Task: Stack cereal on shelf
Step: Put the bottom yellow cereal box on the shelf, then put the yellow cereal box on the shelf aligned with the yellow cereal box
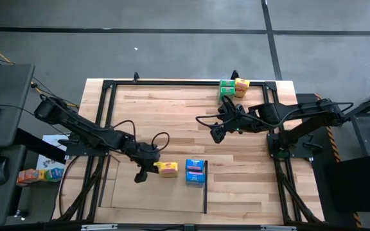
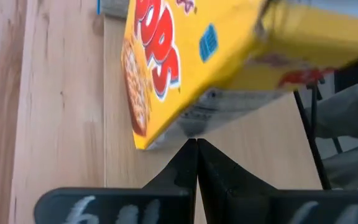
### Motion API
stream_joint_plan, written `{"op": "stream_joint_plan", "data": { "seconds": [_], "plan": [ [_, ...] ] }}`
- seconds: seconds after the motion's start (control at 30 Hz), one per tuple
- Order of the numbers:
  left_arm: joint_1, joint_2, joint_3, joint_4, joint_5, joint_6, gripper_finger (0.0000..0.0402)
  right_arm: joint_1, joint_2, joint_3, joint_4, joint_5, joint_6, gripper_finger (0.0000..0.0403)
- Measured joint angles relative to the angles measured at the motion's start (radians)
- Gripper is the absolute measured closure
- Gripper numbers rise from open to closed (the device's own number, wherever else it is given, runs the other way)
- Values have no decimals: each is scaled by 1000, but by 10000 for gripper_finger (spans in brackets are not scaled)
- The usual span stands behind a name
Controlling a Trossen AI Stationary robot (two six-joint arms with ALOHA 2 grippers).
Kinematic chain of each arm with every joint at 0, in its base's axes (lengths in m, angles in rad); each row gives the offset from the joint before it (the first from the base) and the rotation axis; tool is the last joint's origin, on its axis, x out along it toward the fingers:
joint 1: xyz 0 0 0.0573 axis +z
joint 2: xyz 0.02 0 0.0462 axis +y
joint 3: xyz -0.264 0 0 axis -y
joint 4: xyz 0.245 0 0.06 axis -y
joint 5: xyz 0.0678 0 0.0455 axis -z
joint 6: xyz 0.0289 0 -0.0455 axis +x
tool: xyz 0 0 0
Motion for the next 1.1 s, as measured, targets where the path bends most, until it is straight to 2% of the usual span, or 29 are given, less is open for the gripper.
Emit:
{"op": "stream_joint_plan", "data": {
  "seconds": [0.27, 0.37, 0.47, 0.6, 0.7, 0.77, 0.83, 0.9, 0.97, 1.1],
  "plan": [
    [30, 1, 0, -7, 4, 0, 401, 0, 0, 0, 0, 0, -1, 139],
    [59, -52, 0, -81, 62, 14, 401, 0, 0, 0, 0, -1, 0, 139],
    [105, -151, 0, -219, 66, 46, 401, 0, 0, 0, 0, 14, 33, 139],
    [191, -322, 0, -312, 44, 75, 401, -13, 0, 0, -5, 148, 180, 139],
    [271, -445, 0, -286, 37, 109, 401, -60, 0, 0, -36, 302, 399, 139],
    [328, -501, 0, -236, 36, 116, 401, -123, 0, 0, -87, 350, 525, 139],
    [386, -533, 0, -189, 37, 91, 401, -225, 0, 0, -167, 307, 579, 139],
    [436, -545, 0, -145, 38, 55, 401, -352, 0, 0, -244, 211, 547, 139],
    [477, -545, 0, -116, 40, 35, 401, -489, 0, 0, -260, 126, 424, 139],
    [533, -529, 0, -72, 41, -17, 401, -740, 2, 0, -173, -47, 45, 139]
  ]
}}
